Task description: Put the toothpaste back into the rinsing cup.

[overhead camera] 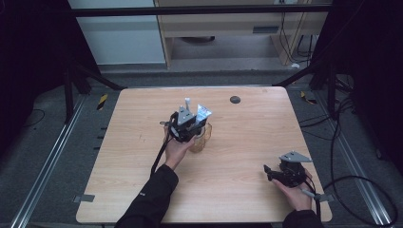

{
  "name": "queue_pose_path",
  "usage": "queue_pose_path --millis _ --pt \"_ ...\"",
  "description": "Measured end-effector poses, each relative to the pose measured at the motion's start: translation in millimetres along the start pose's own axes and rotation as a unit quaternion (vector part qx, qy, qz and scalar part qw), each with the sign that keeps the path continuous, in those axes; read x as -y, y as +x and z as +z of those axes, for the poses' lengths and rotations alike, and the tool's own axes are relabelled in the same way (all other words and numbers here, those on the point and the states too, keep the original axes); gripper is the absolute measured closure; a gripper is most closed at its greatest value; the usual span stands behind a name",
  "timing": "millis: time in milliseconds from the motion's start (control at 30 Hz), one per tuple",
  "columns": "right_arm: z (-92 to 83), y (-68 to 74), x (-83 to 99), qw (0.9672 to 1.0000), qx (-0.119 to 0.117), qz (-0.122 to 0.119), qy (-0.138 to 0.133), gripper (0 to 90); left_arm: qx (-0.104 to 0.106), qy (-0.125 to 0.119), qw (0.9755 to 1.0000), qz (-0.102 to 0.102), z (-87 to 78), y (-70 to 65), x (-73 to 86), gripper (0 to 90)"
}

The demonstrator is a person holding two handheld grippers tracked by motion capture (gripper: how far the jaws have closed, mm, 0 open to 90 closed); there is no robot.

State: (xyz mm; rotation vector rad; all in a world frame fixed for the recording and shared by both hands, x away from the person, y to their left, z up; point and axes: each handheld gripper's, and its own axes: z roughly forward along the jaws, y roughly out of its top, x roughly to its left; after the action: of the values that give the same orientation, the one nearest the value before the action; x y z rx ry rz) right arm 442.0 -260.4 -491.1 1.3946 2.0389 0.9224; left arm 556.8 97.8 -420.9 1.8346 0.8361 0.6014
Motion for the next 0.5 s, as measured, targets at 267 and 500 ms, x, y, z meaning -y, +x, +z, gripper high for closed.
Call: queue_pose_path --millis 267,500 --pt "-0.2 0.6 -0.1 1.0 -0.001 -0.001 0.001 26.6 -0.006 0.048 0.9988 0.012 -1.7 -2.4 4.9 58.8" --pt "0.1 1.0 -0.2 1.0 -0.001 -0.002 0.002 26.4 0.006 0.05 0.9987 0.003 -11.3 -0.6 8.2 49.7"
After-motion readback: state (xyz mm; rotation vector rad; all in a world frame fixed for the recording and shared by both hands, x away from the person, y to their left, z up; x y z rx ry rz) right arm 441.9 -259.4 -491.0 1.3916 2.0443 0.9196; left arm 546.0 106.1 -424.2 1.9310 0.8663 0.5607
